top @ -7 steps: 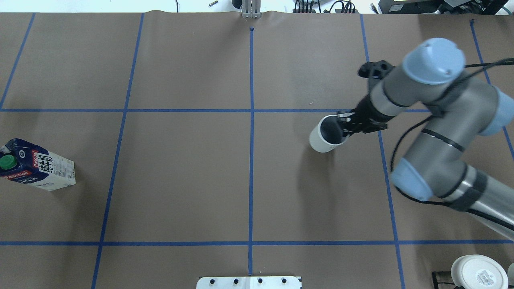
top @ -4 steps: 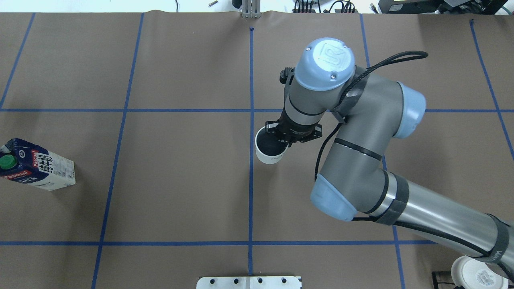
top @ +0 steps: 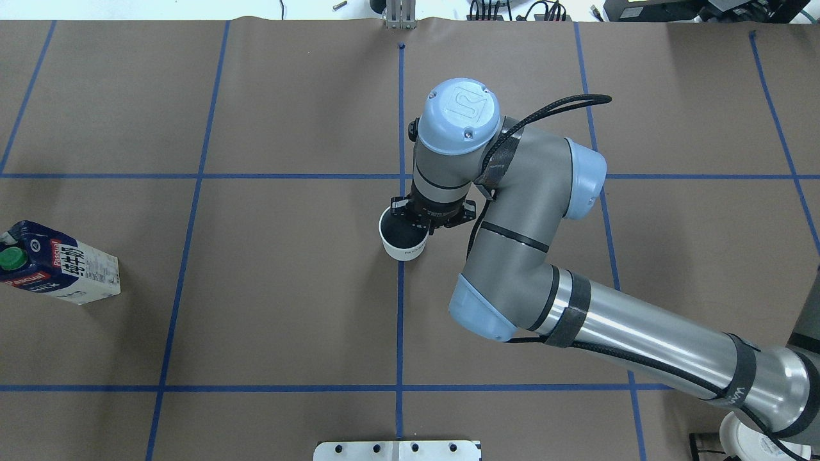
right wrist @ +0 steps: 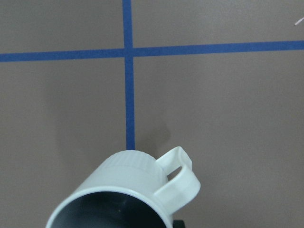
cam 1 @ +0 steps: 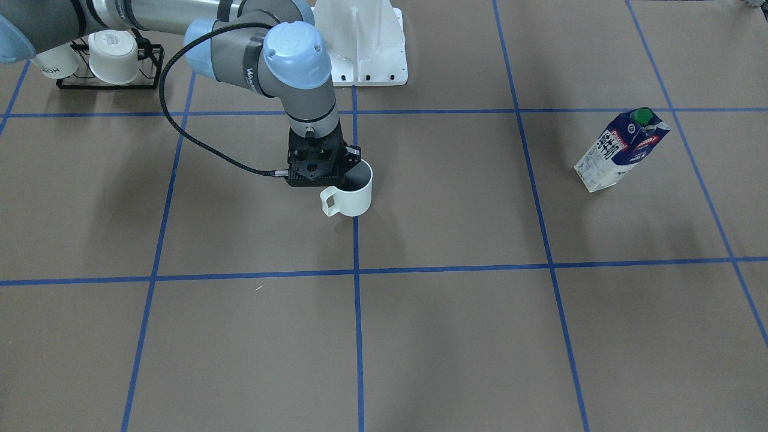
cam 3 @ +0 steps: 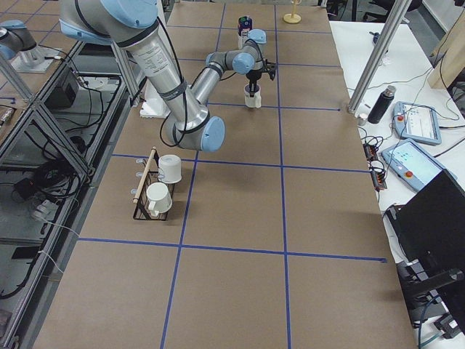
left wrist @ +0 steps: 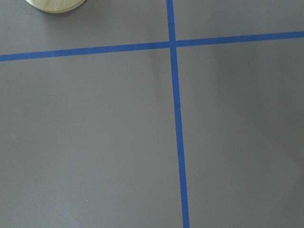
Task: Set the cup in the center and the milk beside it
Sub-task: 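Carry the white mug with the right gripper to the table center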
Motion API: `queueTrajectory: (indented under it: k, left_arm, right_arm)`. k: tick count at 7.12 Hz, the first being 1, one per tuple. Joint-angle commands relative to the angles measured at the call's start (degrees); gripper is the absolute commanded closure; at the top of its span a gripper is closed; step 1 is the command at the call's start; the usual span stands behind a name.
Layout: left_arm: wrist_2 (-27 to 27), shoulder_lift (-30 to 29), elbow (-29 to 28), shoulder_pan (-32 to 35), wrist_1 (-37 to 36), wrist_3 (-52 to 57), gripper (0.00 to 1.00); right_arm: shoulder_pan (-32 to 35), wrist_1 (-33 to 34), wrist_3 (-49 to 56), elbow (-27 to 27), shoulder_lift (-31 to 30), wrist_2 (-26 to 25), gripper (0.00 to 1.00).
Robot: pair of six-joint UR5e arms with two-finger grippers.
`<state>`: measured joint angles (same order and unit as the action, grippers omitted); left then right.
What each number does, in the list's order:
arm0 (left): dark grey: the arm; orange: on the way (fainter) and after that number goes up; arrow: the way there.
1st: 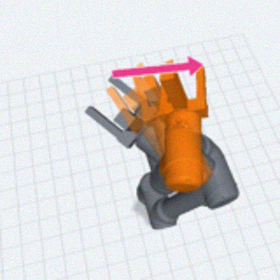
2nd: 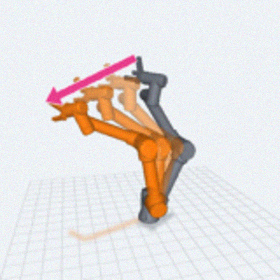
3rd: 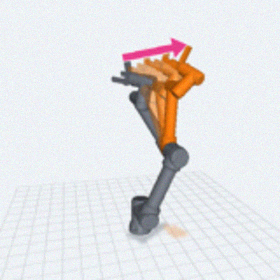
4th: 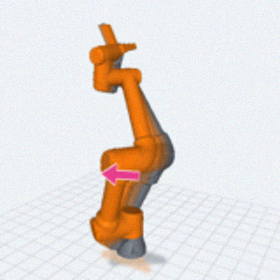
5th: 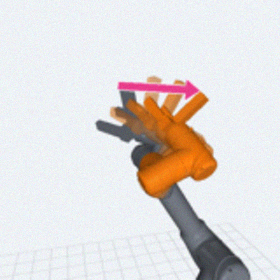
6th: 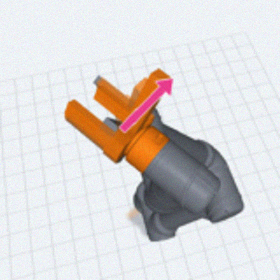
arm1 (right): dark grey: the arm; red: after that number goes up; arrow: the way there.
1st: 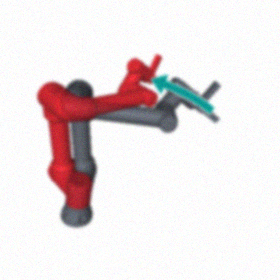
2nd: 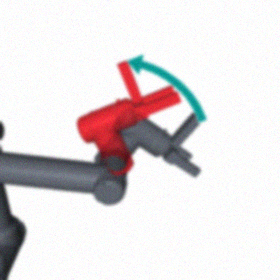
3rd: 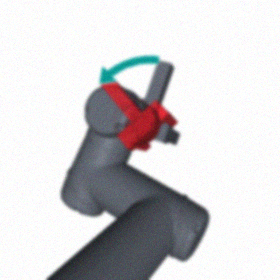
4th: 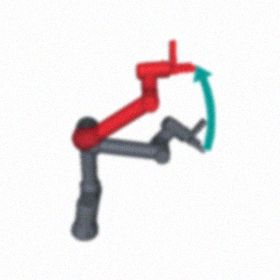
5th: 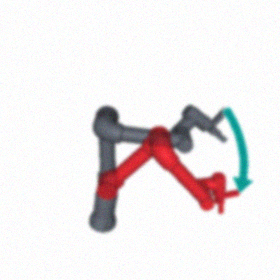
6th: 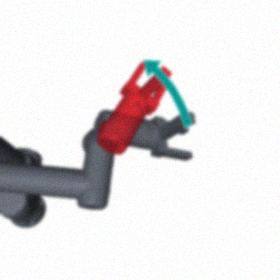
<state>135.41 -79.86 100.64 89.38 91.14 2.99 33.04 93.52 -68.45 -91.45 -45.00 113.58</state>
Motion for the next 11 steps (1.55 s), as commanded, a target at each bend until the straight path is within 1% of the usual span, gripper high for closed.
queueTrajectory:
  k: [1, 3, 5, 6, 7, 8, 9, 10, 11]
  left_arm:
    - [0.11, 0.14, 0.17, 0.00, 0.00, 0.00, 0.02]
    - [0.20, 0.14, 0.26, 0.00, 0.00, 0.09, 0.02]
    - [1.17, 0.05, 0.17, 0.00, 0.00, 0.00, 0.02]
    - [1.25, 0.05, 0.26, -0.09, 0.00, 0.00, 0.02]
    - [2.73, 0.05, 0.35, -0.09, -0.17, -0.26, 0.02]
    - [6.58, 0.05, 0.61, -0.17, -0.17, -3.05, 0.02]
    - [7.57, -0.38, 3.05, -0.87, -0.09, -10.21, 0.02]
    - [7.15, -0.30, 7.07, -4.27, 1.31, -16.89, 0.02]
    - [7.06, -0.73, 11.38, -9.27, 1.58, -32.19, 0.02]
  right_arm:
    - [2.02, -0.97, 0.77, 4.15, 2.44, 1.37, 1.00]
    - [2.03, -1.06, 0.68, 6.54, 3.43, 1.38, 1.00]
    - [1.94, -1.06, 0.60, 7.07, 3.43, 1.38, 1.00]
    - [1.94, -1.06, 0.59, 7.16, 3.60, 1.38, 0.11]
    - [1.94, -1.15, 0.59, 7.16, 3.69, 1.38, 0.00]
    - [2.03, -1.15, 0.68, 6.73, 3.95, 1.47, 0.00]
    - [3.25, -1.06, 0.77, 5.24, 3.96, 3.30, 0.00]
    - [5.08, -0.89, 0.86, 2.71, 2.30, 6.36, 0.00]
    - [5.54, -0.97, 0.95, -1.93, -2.24, 6.48, 0.00]
